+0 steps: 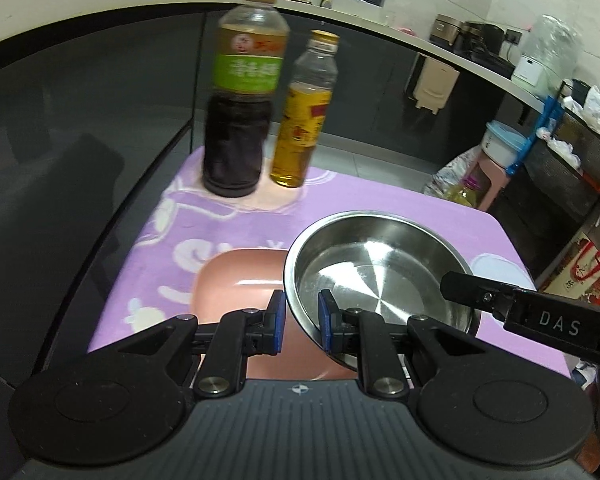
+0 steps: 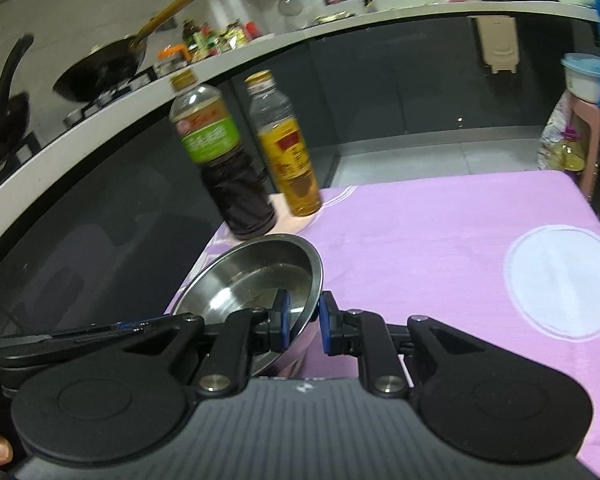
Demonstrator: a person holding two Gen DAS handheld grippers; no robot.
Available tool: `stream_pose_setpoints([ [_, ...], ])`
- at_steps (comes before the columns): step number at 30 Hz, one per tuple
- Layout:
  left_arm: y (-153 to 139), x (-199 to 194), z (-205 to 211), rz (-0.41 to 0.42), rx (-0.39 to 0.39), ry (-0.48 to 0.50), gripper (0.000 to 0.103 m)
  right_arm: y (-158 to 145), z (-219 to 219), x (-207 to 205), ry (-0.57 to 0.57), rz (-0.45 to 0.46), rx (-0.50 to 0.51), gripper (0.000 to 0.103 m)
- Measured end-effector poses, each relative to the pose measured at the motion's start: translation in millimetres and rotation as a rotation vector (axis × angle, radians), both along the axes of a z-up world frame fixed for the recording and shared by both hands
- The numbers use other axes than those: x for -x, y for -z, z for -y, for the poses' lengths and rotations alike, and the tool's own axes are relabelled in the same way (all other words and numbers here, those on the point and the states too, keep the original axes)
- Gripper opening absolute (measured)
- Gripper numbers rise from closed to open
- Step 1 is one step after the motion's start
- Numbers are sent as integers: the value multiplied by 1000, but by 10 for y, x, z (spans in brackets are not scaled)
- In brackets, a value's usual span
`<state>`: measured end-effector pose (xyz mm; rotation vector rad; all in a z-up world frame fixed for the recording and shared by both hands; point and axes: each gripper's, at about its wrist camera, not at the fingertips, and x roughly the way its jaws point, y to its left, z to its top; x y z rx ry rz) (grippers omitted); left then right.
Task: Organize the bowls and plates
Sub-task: 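Lower the steel bowl into the pink square dish with both grippers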
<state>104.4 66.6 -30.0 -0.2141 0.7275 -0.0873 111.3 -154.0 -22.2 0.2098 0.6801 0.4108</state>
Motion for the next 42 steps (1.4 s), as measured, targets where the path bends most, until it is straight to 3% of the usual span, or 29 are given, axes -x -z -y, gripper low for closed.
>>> stream_pose_setpoints([
  [22, 359, -79, -409, -67, 6, -44, 15, 238, -650, -182, -77, -100, 158, 16],
  [42, 466, -181, -422, -67, -35, -44, 15, 438, -708, -368, -73, -187, 171, 17],
])
